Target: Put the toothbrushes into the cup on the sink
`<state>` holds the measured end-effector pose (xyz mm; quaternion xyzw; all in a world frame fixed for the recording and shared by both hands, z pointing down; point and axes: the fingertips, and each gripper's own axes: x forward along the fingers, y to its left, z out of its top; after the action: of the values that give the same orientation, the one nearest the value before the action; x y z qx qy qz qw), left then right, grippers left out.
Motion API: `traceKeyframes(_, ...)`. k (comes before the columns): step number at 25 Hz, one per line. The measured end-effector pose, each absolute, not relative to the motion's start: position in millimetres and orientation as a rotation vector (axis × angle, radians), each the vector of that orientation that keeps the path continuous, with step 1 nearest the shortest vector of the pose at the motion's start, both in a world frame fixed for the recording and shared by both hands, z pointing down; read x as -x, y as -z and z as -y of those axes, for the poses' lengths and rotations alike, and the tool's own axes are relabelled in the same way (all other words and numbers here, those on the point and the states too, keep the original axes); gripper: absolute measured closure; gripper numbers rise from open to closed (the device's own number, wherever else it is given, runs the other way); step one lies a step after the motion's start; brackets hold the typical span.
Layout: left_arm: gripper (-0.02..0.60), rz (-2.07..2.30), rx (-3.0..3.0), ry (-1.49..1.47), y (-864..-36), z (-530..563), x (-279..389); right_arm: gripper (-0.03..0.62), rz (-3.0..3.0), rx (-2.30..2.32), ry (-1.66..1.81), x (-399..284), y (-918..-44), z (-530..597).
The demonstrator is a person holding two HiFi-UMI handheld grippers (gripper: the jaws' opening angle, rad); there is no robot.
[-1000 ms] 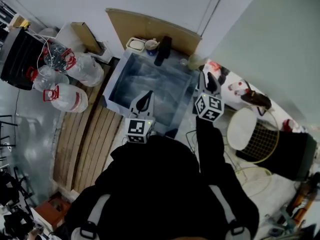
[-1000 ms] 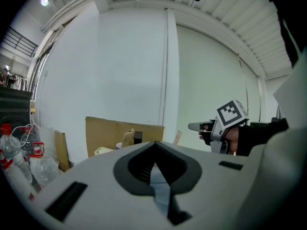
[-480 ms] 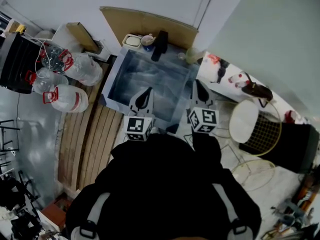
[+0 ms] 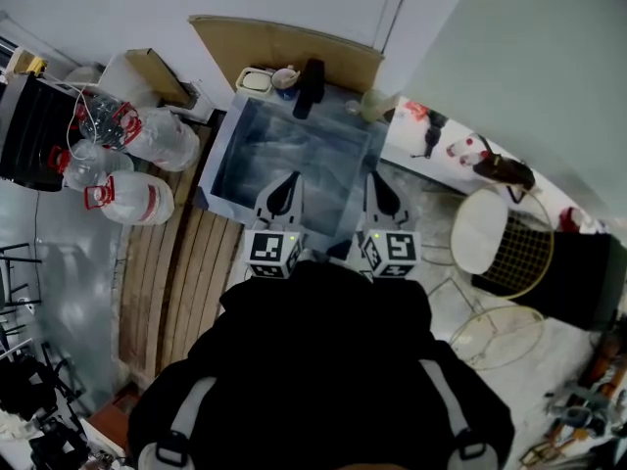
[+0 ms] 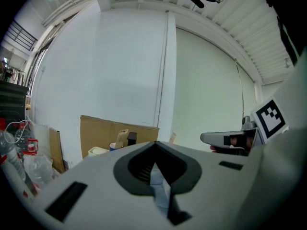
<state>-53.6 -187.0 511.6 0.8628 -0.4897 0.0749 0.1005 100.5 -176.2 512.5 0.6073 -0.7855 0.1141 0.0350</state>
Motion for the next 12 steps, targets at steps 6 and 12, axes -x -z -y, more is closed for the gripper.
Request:
traceKeyframes(6, 0.58, 1.445, -2.558, -0.218, -513.0, 182.7, 55.4, 0.592, 2.415, -1.872, -0.326, -98.3, -510.7, 168.2)
traceKeyframes(12, 0.58, 1.44, -2.547, -0.224, -519.7, 180.8, 57.1, 0.592, 2.394, -1.905, -0.352, -104.2, -513.5, 165.5)
